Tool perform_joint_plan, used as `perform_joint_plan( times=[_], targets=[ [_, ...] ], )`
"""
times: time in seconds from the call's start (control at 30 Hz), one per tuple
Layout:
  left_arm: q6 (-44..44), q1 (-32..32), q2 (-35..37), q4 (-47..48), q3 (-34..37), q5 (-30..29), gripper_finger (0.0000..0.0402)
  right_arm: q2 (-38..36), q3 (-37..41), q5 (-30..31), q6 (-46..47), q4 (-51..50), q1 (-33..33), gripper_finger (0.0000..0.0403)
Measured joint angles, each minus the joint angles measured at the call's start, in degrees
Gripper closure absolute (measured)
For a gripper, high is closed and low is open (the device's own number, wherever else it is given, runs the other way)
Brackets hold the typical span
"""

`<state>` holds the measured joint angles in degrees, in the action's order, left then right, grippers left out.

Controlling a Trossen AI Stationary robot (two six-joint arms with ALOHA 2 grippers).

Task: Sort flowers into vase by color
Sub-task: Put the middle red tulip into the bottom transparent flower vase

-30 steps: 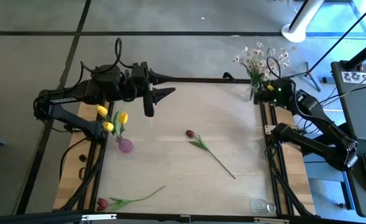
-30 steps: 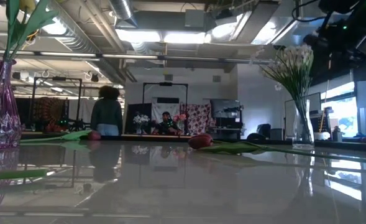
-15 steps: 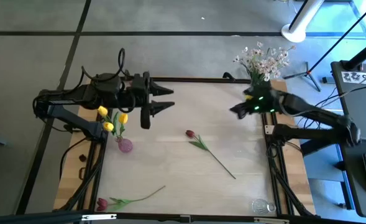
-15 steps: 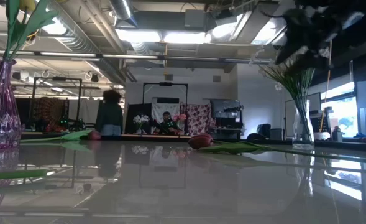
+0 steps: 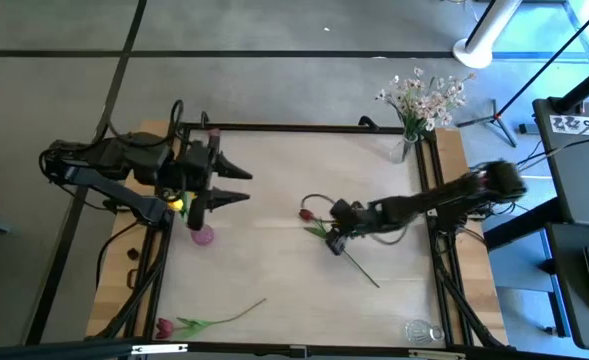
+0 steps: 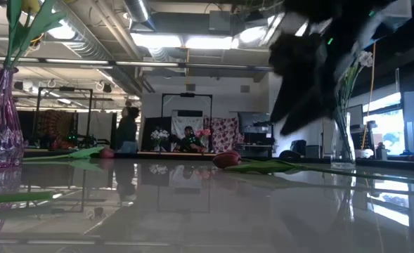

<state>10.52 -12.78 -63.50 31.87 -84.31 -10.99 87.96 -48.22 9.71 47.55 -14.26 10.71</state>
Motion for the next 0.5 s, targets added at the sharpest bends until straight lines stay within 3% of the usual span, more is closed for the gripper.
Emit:
perform_joint_plan(
  times=[0.13, 0.23, 0.5],
  targets=[
    [-1.9, -2.1, 0.4, 0.3, 0.0, 0.0, 0.0194, 8.8, -5.9, 3.6, -3.6, -3.8, -0.2, 0.019],
    [-1.9, -2.3, 0.5, 0.3, 0.0, -0.3, 0.0194, 13.2, -9.5, 3.1, -5.7, -6.4, -1.7, 0.019],
    [-1.7, -2.1, 0.5, 0.3, 0.0, -0.9, 0.0194, 16.5, -12.9, 2.8, -9.8, -6.4, -6.5, 0.019]
  ],
)
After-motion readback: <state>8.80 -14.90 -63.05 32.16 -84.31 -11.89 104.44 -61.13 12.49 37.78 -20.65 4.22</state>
